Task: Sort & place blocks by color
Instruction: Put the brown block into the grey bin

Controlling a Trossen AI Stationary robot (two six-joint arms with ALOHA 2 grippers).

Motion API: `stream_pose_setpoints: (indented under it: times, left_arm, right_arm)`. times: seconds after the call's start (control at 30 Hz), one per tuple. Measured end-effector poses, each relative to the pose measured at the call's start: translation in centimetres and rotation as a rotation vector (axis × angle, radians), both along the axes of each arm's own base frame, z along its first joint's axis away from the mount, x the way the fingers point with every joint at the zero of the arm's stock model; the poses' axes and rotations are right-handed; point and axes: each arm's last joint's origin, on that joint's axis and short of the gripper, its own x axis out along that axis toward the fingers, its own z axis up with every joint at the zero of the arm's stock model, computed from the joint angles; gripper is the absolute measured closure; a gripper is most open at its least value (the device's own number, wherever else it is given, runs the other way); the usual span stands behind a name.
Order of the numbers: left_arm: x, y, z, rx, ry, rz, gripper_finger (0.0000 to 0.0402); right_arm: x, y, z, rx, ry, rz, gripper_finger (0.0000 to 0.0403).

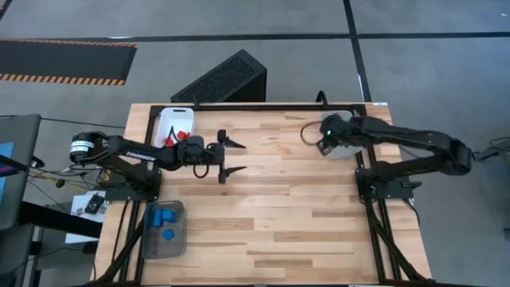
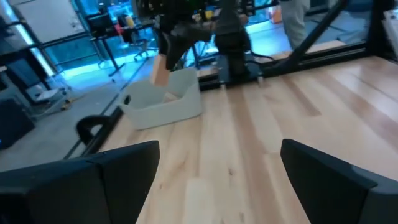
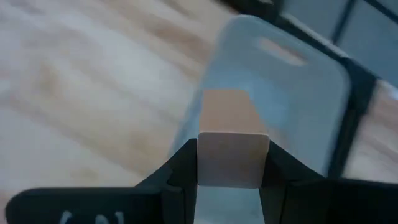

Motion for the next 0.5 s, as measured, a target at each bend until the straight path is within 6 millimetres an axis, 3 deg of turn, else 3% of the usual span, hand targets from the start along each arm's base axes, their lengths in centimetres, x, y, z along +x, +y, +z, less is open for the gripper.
stream_pose_setpoints:
  times: [0.23,0.5]
  left_arm:
    - [-0.4,1.3,0.2,-0.017,-0.008,0.092,0.0074]
    - [-2.6,2.2,2.5,-0.062,-0.015,0.193,0.0074]
  right_arm:
    - [-2.0,-4.3,-0.7,0.000,0.098,-0.175,0.0281]
    - [-1.5,-8.5,-3.6,0.090,0.163,-0.177,0.0281]
